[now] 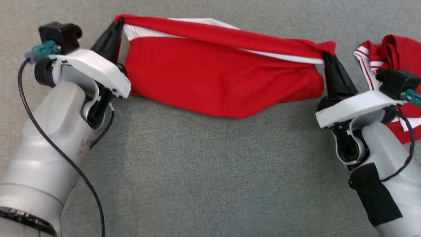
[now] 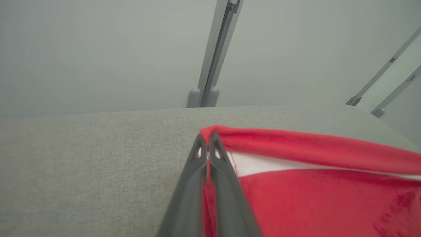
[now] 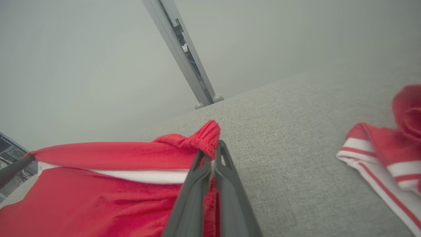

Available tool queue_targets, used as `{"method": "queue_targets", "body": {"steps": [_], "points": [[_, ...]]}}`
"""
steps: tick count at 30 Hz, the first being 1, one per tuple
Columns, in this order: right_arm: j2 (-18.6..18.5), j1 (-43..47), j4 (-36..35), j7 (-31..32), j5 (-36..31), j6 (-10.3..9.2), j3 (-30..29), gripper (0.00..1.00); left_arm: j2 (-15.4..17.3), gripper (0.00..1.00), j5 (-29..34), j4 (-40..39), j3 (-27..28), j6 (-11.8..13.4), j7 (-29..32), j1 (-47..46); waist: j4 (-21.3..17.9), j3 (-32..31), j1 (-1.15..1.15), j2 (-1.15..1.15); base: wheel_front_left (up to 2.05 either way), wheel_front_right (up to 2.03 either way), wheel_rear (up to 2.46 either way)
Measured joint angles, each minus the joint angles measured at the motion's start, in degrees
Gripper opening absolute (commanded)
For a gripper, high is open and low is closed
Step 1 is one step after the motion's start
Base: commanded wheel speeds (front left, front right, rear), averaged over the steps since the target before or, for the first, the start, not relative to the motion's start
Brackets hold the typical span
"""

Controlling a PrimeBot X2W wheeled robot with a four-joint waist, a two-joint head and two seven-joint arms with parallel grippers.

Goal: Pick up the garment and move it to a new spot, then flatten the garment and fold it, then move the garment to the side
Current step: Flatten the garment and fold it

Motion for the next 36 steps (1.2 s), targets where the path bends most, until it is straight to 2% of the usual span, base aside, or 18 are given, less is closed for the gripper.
{"method": "queue_targets", "body": {"steps": [7,10,12,15,17,18,19,28,36], "points": [[1.45,-3.83,2.74,0.00,-1.69,0.00,1.48,0.15,-1.52,0.00,-1.46,8.57,-0.49,-0.26,0.32,-4.61,-1.77,2.92,0.00,0.00,0.00,0.00,0.00],[1.97,-5.49,3.78,0.00,-2.36,0.00,1.79,0.19,-1.53,0.00,-2.37,9.66,-1.45,-0.26,0.14,-6.10,-2.87,3.91,0.00,0.00,0.00,0.00,0.00],[2.14,-5.67,4.15,0.00,-2.67,0.00,1.85,0.25,-1.35,0.00,-3.16,10.42,-1.71,-0.26,0.00,-6.26,-3.27,4.11,0.00,0.00,0.00,0.00,0.00],[2.56,-6.09,4.60,0.00,-2.78,0.00,1.90,0.47,-0.99,0.00,-3.60,11.51,-2.40,-0.26,-0.10,-6.29,-3.74,4.09,0.00,0.00,0.00,0.00,0.00],[2.46,-6.38,5.20,-0.01,-2.88,-0.20,1.69,0.92,-0.77,0.03,-3.93,12.10,-2.60,-0.23,-0.27,-6.36,-3.79,3.91,0.00,0.00,0.00,0.00,0.00],[2.42,-6.37,5.50,-0.01,-2.94,-0.19,1.70,1.00,-0.62,0.50,-4.27,12.23,-2.74,-0.23,-0.34,-6.36,-3.77,3.78,0.00,0.00,0.00,0.00,0.00],[2.55,-6.37,5.65,-0.01,-3.00,-0.19,1.83,1.00,-0.64,1.00,-4.60,12.22,-2.89,-0.23,-0.35,-6.35,-3.74,3.61,0.00,0.00,0.00,0.00,0.00],[2.60,-6.34,5.69,-0.01,-3.00,-0.19,2.63,1.00,-0.03,1.00,-7.38,9.21,-5.25,-0.23,-0.79,-5.87,-3.03,1.86,0.00,0.00,0.00,0.00,0.00],[1.57,-4.27,3.86,-0.01,-3.02,-0.19,2.04,1.00,3.07,1.00,-8.39,4.52,-6.17,-0.23,-1.02,-3.45,-2.81,-0.99,0.00,0.00,0.00,0.00,0.00]]}}
